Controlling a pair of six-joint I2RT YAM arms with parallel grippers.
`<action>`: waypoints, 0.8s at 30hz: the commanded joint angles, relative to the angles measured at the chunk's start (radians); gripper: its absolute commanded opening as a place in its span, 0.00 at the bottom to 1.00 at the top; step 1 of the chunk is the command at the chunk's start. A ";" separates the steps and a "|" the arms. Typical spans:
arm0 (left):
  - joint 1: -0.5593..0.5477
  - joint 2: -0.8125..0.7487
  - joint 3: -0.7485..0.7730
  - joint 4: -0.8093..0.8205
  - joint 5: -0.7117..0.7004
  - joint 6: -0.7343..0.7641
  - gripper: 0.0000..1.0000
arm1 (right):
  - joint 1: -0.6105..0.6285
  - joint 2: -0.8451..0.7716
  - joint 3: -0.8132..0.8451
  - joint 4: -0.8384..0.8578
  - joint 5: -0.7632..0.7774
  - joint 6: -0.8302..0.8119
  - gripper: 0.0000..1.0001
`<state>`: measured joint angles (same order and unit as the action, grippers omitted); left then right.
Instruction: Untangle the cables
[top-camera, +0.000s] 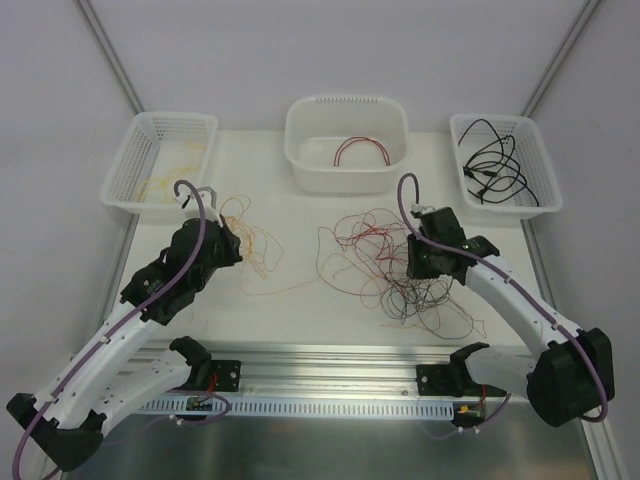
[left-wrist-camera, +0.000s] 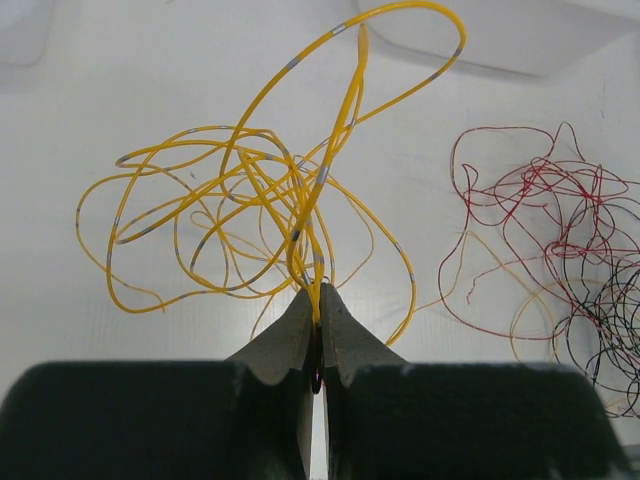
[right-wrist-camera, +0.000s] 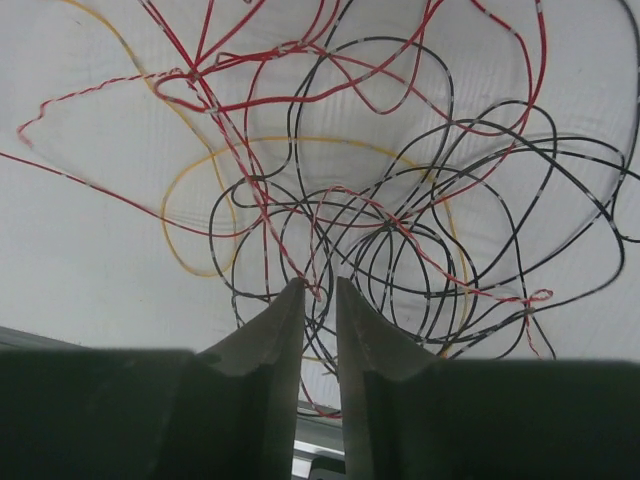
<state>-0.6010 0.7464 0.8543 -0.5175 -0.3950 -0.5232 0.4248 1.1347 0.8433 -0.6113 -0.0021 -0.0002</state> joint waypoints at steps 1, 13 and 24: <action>0.006 0.002 0.069 -0.090 0.005 0.081 0.00 | -0.006 0.022 -0.021 0.093 -0.025 0.026 0.19; 0.004 0.221 -0.199 0.020 0.231 -0.078 0.04 | -0.006 -0.087 0.137 -0.045 -0.048 0.006 0.01; 0.004 0.332 -0.276 0.155 0.337 -0.106 0.50 | -0.008 -0.078 0.680 -0.249 -0.033 -0.107 0.01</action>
<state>-0.6006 1.0874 0.5789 -0.4244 -0.1009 -0.6075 0.4221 1.0470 1.3571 -0.8047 -0.0418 -0.0498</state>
